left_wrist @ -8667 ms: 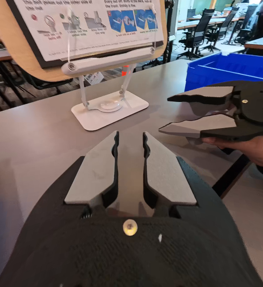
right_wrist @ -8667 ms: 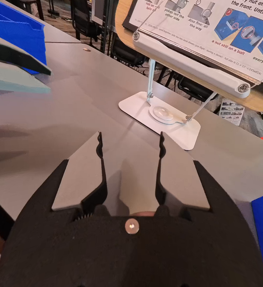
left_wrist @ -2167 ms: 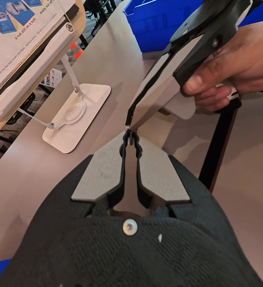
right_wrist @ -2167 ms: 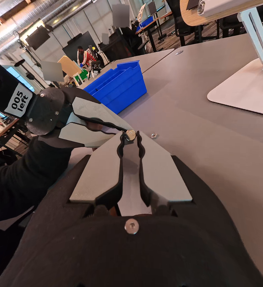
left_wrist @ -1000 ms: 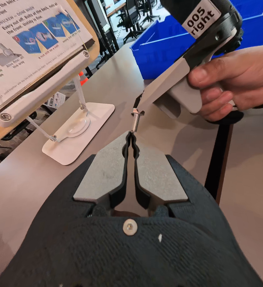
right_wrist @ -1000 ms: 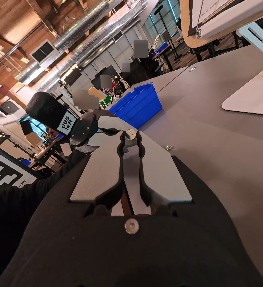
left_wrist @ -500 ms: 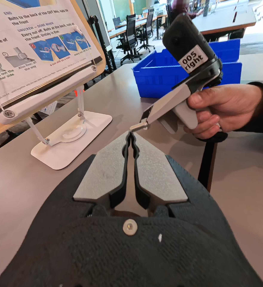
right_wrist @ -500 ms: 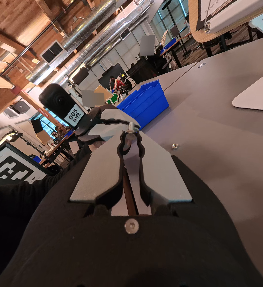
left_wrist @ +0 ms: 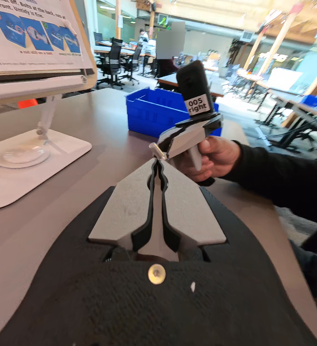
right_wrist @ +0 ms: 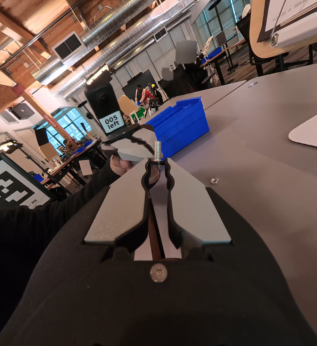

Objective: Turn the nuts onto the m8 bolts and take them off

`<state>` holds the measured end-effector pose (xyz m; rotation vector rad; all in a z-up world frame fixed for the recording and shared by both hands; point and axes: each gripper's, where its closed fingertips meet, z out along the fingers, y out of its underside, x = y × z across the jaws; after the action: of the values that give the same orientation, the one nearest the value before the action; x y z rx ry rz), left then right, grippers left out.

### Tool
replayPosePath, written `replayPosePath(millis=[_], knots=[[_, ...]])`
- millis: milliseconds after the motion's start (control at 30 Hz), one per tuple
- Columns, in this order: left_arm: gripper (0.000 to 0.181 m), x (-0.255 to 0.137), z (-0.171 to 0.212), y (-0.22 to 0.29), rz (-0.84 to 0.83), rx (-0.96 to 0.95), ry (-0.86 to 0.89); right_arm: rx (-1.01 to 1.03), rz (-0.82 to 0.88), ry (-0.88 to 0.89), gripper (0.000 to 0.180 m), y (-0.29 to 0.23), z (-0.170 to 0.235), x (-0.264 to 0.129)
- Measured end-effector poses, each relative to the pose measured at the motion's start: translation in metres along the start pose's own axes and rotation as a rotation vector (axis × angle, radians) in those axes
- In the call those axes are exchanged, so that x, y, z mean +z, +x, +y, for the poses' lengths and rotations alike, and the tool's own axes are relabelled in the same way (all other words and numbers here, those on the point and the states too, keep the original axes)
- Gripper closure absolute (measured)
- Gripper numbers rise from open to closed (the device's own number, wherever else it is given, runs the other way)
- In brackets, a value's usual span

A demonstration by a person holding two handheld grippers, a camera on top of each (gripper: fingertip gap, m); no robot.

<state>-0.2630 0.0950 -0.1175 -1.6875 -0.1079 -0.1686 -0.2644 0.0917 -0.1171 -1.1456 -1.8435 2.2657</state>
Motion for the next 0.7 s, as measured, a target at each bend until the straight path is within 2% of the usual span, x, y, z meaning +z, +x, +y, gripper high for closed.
replayPosePath(millis=[433,700], knots=[[0.181,-0.01,-0.017,0.023,0.228,-0.188,0.107,-0.074,-0.093,-0.002,0.169,-0.02,-0.001,0.002],[0.171,-0.013,-0.02,0.017,0.212,-0.22,0.126,-0.089,-0.104,0.009,0.169,-0.023,-0.004,0.0]])
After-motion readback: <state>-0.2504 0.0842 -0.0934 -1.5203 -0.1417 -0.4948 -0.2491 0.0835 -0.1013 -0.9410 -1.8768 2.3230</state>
